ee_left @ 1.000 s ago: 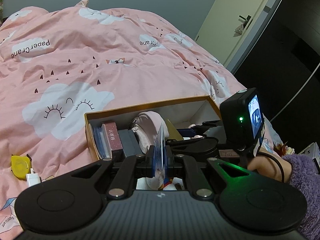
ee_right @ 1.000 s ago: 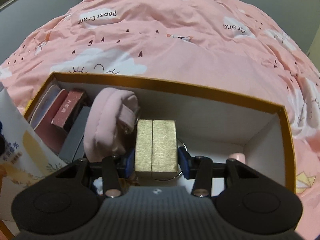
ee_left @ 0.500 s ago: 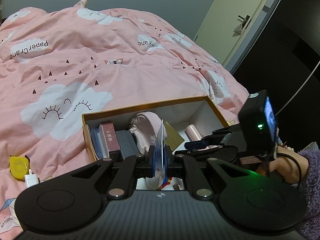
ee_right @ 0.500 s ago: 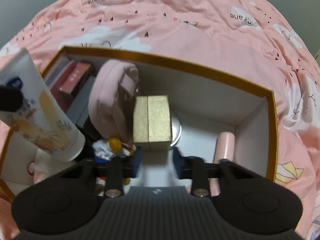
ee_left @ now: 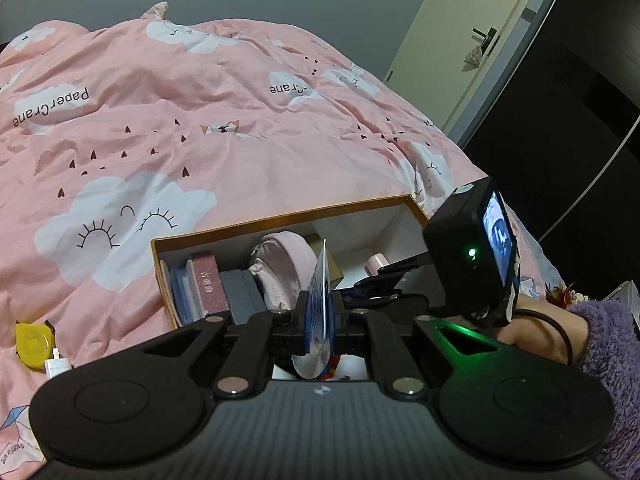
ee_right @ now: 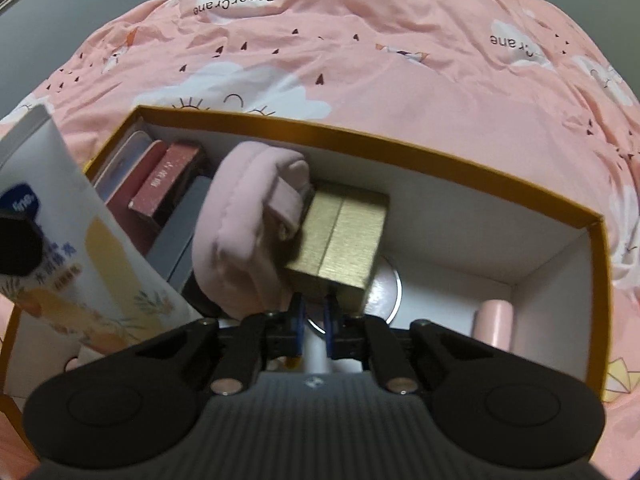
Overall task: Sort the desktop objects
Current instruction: 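Lower the olive box into the shoebox and open the right gripper, then lower the Vaseline tube into the shoebox and open the left gripper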
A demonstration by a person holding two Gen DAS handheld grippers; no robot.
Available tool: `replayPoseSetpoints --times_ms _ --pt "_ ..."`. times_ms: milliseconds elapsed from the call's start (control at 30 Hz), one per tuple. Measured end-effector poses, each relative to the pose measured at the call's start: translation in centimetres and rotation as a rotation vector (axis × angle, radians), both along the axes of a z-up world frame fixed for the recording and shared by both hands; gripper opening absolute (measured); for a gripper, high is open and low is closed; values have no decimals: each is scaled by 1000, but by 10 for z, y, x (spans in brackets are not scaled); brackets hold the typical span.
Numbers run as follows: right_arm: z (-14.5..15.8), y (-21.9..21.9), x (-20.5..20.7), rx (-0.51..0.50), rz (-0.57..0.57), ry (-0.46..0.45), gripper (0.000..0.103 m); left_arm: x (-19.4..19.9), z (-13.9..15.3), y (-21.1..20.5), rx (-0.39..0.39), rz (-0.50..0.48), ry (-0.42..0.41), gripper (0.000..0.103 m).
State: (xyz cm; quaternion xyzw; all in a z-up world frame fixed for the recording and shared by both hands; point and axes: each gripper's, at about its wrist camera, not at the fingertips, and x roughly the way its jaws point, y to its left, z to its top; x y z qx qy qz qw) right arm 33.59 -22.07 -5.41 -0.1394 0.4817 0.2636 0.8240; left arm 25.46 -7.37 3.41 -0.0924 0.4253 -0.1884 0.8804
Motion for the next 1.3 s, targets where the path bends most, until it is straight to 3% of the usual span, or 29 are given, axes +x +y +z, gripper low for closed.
replayPoseSetpoints --times_ms 467,667,1000,1300 --pt "41 -51 -33 -117 -24 -80 10 39 -5 -55 5 -55 -1 8" --pt "35 -61 -29 -128 -21 -63 10 70 -18 -85 33 -24 12 8" --pt "17 -63 5 -56 -31 -31 10 103 -42 -105 132 40 48 8" --pt "9 -65 13 -59 -43 -9 10 122 -60 -110 34 67 139 8"
